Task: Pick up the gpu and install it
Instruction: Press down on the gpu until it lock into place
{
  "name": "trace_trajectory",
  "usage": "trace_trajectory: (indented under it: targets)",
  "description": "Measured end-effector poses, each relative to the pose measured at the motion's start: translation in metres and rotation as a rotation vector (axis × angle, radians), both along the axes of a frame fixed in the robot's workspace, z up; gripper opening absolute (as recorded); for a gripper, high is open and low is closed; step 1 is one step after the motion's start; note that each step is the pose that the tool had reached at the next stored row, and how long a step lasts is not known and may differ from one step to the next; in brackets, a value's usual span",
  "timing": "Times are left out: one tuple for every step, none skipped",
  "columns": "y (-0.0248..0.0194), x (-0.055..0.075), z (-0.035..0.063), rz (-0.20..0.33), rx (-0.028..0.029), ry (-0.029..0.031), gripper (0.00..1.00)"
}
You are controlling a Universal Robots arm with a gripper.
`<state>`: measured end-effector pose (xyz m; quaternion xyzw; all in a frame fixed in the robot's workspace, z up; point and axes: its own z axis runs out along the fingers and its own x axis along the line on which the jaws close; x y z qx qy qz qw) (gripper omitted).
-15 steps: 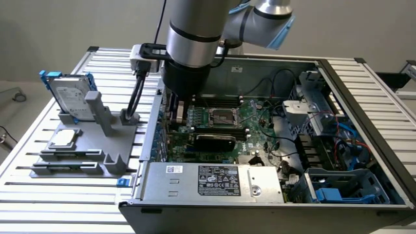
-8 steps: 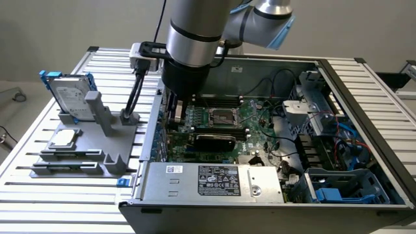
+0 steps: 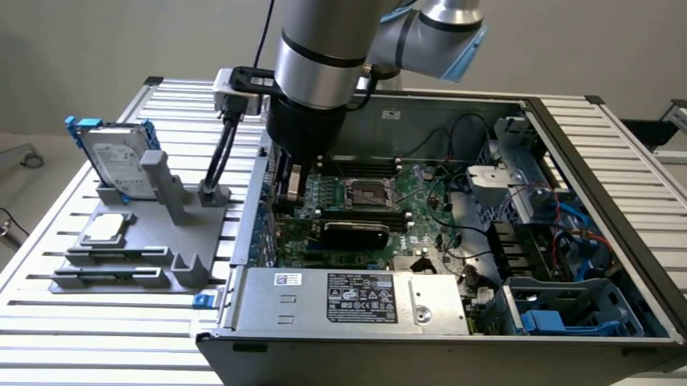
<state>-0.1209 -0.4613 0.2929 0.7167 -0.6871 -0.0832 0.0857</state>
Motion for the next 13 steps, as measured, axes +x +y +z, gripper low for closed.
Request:
trace_trajectory:
  targets:
    - [0.0,0.0,0.0,-0.001,-0.0011,0.0001,0.11]
    - [-0.0001,0.0,0.0001,-0.001,-0.0022,0.0001,0.11]
    - [0.0,0.0,0.0001,-0.003,-0.0028,0.0001,0.11]
    - [0.0,0.0,0.0001,-0.007,-0.0032,0.0001,0.11]
    - [0.0,-0.0001,0.0002,-0.013,-0.0033,0.0002,0.11]
    - [0.0,-0.0001,0.0002,-0.021,-0.0035,0.0003,0.11]
    - [0.0,-0.0001,0.0002,-0.03,-0.0035,0.0004,0.11]
    - [0.0,0.0,0.0001,-0.038,-0.0034,0.0003,0.11]
    - [0.0,0.0,0.0001,-0.046,-0.0033,0.0003,0.11]
    - [0.0,0.0,0.0001,-0.054,-0.0034,0.0004,0.11]
    - [0.0001,0.0,0.0001,-0.06,-0.0033,0.0004,0.11]
    - [0.0,0.0,0.0001,-0.067,-0.0033,0.0006,0.11]
    - [0.0,0.0,0.0001,-0.076,-0.0033,0.0007,0.11]
